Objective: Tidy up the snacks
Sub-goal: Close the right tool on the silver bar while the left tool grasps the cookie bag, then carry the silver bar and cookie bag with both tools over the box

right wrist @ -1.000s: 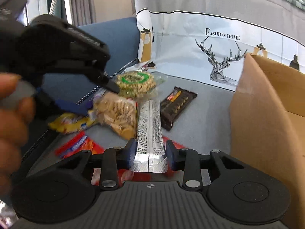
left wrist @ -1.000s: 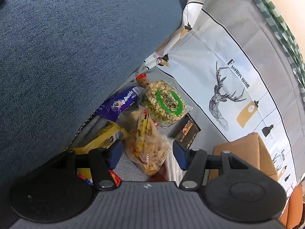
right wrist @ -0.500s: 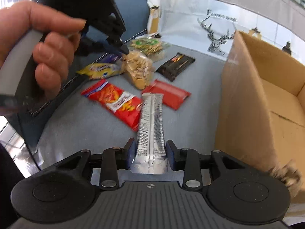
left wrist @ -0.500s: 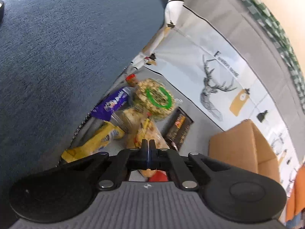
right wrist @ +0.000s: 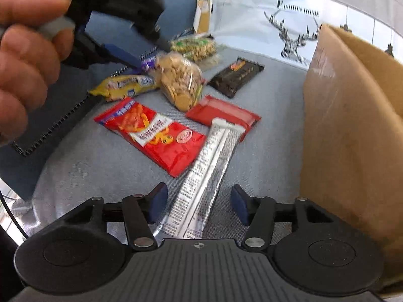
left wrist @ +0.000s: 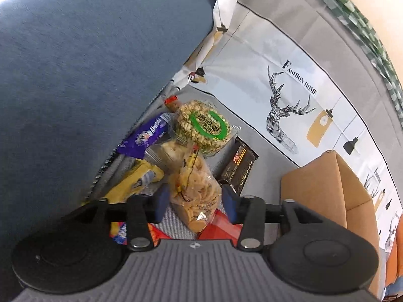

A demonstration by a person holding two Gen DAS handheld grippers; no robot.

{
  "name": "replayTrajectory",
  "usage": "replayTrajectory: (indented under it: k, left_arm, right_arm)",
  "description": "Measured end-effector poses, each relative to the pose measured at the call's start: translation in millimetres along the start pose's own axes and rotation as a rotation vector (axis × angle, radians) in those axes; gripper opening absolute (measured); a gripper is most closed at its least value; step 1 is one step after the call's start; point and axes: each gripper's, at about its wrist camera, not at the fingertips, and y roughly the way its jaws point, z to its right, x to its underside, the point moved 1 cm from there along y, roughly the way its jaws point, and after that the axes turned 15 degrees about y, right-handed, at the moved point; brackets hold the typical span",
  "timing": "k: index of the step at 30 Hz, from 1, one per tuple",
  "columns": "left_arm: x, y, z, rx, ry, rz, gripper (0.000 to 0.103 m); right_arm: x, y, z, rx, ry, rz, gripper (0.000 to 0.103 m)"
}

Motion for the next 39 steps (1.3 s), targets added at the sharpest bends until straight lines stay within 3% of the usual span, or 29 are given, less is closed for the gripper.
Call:
replayTrajectory:
  k: [2, 4, 5, 10, 14, 16, 20, 23, 28, 39]
  left_arm:
    - [-1.2, 8.4, 1.7, -0.003, -0.030, -0.013, 0.069]
    - [-2.8, 17.6, 1.7, -0.002, -0.067, -0.026, 0.080]
    - [-3.9, 23.1, 1.2, -0.007, -0.088, -0.031, 0.081]
    - [-8.3, 46.4, 0.4, -0.021, -0.149, -0.071, 0.080]
    - [-5.9, 56.3, 8.0, -0.046, -0.103, -0.125, 0.069]
    - [-5.8, 53.4, 11.7, -0.050, -0.062, -0.115, 0.062]
    - [-7.1, 41.2, 14.2, -0.069, -0.001, -0.081, 0.058]
    - [-6.3, 31.6, 13.8, -0.051, 0.007, -0.066, 0.058]
    - [-3.4, 8.6, 15.6, -0.019, 0.002, -0.026, 0.057]
    - [16.0, -65.8, 33.0, 0.029, 0.043, 0.143, 0.057]
  right_arm:
    - [-0.2, -0.3, -1.7, -0.006, -0.011, 0.011, 0.038]
    - [0.0, -0.8, -3.2, -0.015, -0.017, 0.013, 0.031]
    - [-0.1, -1.1, -2.9, -0.015, -0.014, 0.017, 0.030]
    - [-2.7, -0.7, 0.7, 0.012, 0.009, 0.037, 0.029]
    - [-6.6, 1.4, 7.3, 0.036, 0.036, 0.035, 0.035]
    - [-8.7, 3.2, 8.3, 0.029, 0.046, 0.029, 0.039]
    - [-9.4, 6.7, 6.6, 0.029, 0.042, 0.033, 0.040]
    - [-9.0, 6.5, 5.4, 0.030, 0.021, 0.040, 0.031]
    - [-8.2, 1.7, 2.6, 0.032, 0.000, 0.070, 0.026]
    - [-24.5, -65.2, 1.5, 0.004, -0.045, 0.235, 0.024]
